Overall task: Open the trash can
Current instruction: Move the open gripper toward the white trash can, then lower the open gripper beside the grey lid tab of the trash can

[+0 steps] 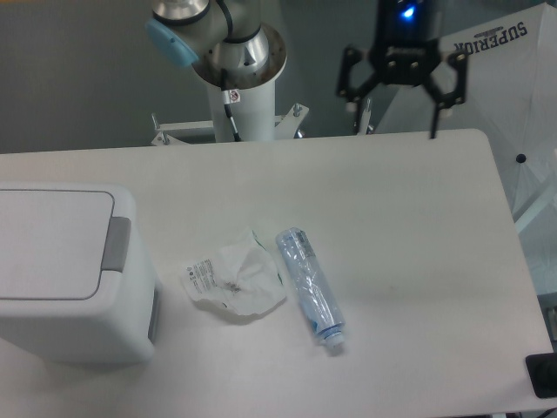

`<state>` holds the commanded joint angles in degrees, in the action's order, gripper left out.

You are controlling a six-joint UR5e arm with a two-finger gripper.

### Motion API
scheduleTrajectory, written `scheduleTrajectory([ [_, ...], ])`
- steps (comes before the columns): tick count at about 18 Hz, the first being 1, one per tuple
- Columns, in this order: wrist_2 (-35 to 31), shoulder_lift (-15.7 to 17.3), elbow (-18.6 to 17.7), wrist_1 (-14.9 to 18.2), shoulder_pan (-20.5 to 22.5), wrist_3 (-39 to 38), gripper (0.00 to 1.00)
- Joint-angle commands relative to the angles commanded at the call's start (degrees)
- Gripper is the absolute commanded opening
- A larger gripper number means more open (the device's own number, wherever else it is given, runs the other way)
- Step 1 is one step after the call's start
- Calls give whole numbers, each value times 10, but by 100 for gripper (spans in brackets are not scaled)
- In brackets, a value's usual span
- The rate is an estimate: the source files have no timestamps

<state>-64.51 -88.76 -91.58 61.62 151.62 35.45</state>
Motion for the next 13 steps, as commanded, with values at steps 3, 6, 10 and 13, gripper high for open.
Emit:
scheduleTrajectory([
  [3, 1, -23, 2, -51, -45, -84, 100],
  [6, 0, -47, 1, -116, -86, -188, 100],
  [10, 1, -60, 1, -125, -124, -266, 100],
  [13, 0, -65, -7, -126, -156, -292, 100],
])
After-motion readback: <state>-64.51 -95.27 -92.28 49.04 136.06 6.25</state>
